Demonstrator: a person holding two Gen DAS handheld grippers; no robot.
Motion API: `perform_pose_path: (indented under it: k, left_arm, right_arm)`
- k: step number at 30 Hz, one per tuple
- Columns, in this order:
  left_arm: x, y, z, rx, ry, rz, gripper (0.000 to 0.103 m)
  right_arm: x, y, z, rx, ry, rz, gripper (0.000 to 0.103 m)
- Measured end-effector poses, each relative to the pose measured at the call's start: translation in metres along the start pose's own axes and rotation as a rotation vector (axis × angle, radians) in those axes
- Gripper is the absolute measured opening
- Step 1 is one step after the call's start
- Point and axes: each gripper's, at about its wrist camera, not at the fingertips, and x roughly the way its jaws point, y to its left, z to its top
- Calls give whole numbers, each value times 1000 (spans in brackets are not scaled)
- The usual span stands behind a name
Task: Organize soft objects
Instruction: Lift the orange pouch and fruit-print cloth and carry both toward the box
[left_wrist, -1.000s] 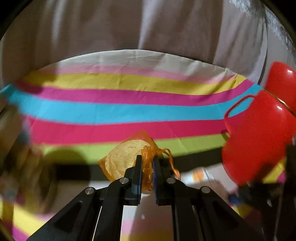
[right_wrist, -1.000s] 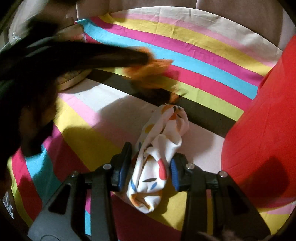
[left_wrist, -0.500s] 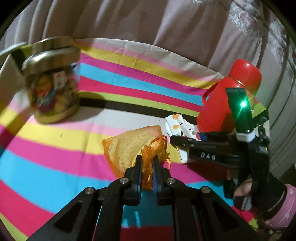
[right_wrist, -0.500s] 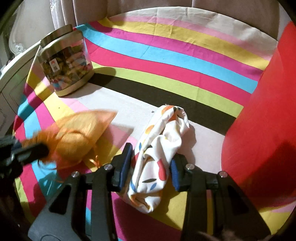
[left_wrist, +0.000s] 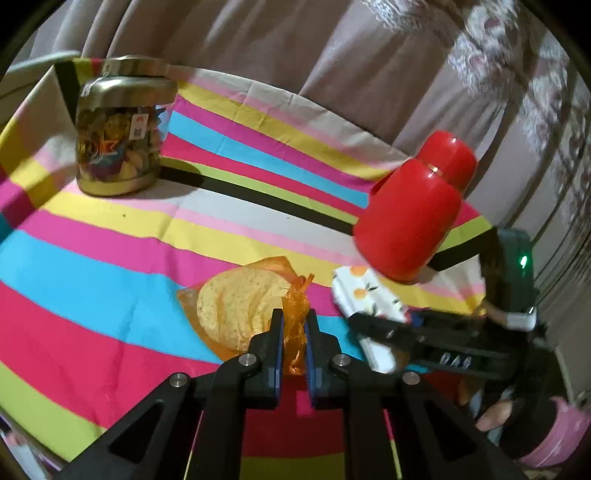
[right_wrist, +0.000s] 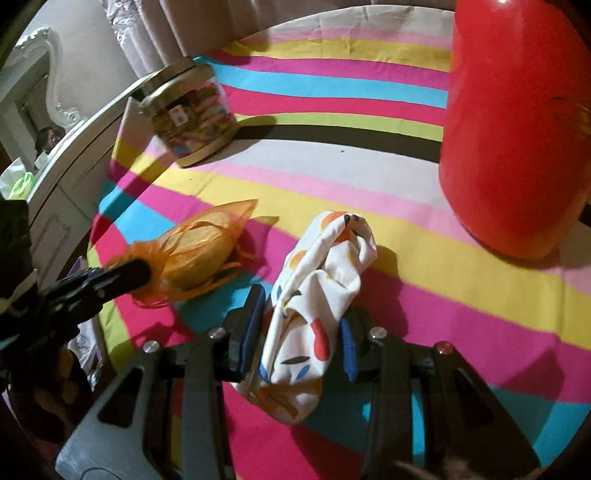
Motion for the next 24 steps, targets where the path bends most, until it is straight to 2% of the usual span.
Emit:
perform_pose_path:
  k: [3,11,16,24]
  left_arm:
    - [-9,-2,-1,-35,-9,-40,10]
    - [-40,-19,6,-25,-73,-82,10]
    - [-65,-29,12,-16,-127,-106,10]
    - [-140,-30,11,0,-240,-99,10]
  right_arm:
    - [2,13,-6,-30,20,20,41]
    - [6,60,-25,-115,71,89,41]
    - [-10,75,-25,-131,44,135,41]
    - [-47,114,-25,-218,-26,225,41]
